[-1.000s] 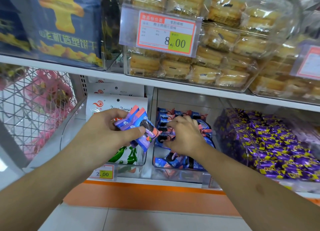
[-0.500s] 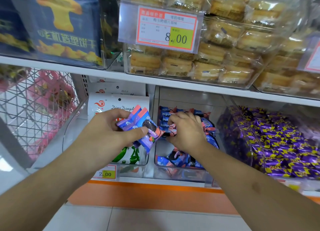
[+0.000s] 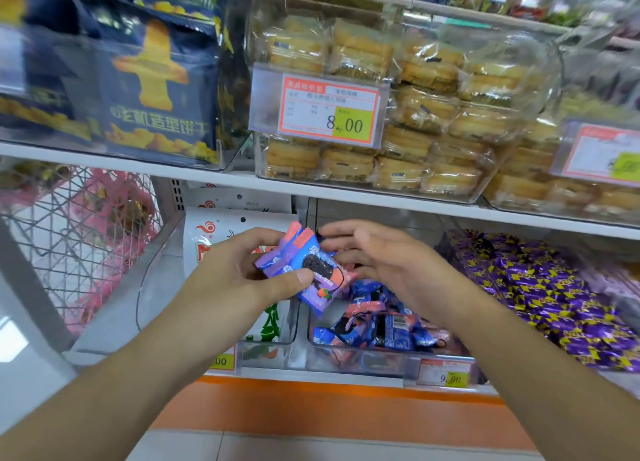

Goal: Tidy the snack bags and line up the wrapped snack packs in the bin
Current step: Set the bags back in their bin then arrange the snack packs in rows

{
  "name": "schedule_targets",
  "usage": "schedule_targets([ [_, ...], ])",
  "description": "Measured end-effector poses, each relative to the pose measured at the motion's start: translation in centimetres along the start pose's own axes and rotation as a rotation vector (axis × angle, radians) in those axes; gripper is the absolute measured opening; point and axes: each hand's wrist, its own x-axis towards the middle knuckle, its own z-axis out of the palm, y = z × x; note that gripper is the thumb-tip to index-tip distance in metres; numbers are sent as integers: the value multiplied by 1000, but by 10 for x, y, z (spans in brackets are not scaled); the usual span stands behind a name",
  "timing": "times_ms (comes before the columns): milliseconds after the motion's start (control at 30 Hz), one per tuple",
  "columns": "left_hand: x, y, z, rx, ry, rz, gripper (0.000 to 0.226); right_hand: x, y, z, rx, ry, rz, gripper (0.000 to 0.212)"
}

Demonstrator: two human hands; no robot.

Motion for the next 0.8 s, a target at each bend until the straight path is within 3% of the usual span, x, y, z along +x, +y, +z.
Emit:
schedule_targets([
  [67,-4,3,4,-12,-37,30,35,-10,-10,5,-144,-74,-33,51],
  [133,-5,4,9,-26,-52,47,39,-12,-9,10,-246,-28,-42,53],
  [467,4,-7,23,173,-59,140,43,-9,18,-7,-284,146,-90,48],
  [633,9,-16,25,699,-5,214,66,-4,37,-20,-358,286,36,38],
  [800,9,-31,23,960,-87,308,72,14,66,-21,-601,298,128,39],
])
